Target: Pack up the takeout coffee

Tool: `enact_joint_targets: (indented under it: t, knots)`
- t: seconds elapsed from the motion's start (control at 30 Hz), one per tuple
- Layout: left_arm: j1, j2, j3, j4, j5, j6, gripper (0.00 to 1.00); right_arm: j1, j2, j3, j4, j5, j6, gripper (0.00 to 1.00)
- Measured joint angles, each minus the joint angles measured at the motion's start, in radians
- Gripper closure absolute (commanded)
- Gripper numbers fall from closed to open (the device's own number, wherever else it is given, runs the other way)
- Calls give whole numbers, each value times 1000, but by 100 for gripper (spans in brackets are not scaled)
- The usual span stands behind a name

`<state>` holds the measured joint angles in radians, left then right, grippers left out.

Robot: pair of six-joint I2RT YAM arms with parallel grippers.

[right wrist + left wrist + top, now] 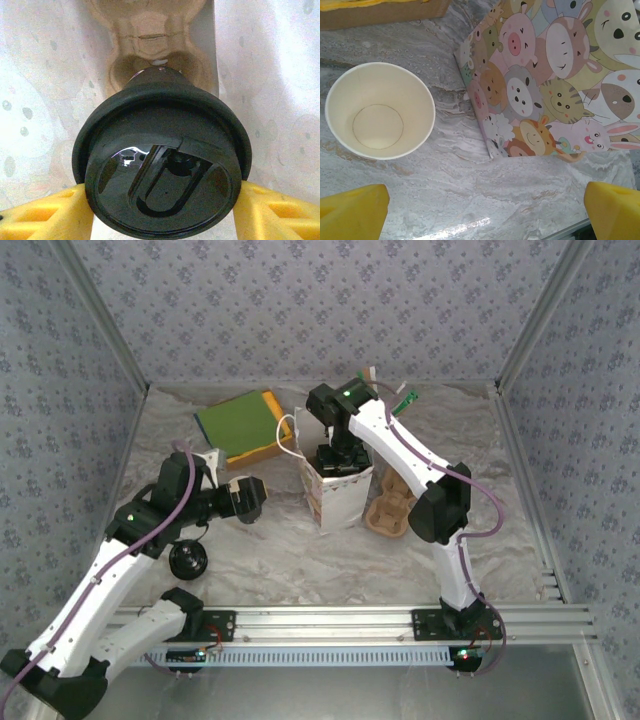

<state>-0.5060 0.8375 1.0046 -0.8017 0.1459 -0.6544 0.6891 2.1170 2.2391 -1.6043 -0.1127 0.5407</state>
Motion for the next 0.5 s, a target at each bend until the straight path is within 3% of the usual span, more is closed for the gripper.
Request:
enact_joint_targets:
  t: [0.5]
  knots:
    - [0, 0, 0, 7, 0, 0, 0, 0, 0, 0, 0, 0, 0, 32]
